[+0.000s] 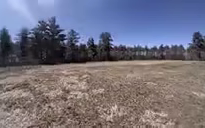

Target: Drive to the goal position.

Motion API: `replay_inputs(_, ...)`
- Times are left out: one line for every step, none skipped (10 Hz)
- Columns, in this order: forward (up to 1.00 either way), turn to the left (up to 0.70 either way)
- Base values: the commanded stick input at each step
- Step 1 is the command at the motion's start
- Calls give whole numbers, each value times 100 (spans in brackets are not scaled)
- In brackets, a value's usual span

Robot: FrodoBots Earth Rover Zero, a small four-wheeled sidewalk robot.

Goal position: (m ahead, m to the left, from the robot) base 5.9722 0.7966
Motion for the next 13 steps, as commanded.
replay_inputs(70,0)
replay_inputs(70,0)
replay_inputs(70,0)
replay_inputs(70,0)
replay_inputs(70,0)
replay_inputs(70,0)
replay_inputs(70,0)
replay_inputs(70,0)
replay_inputs(70,0)
replay_inputs(70,0)
replay_inputs(70,0)
replay_inputs(70,0)
replay_inputs(70,0)
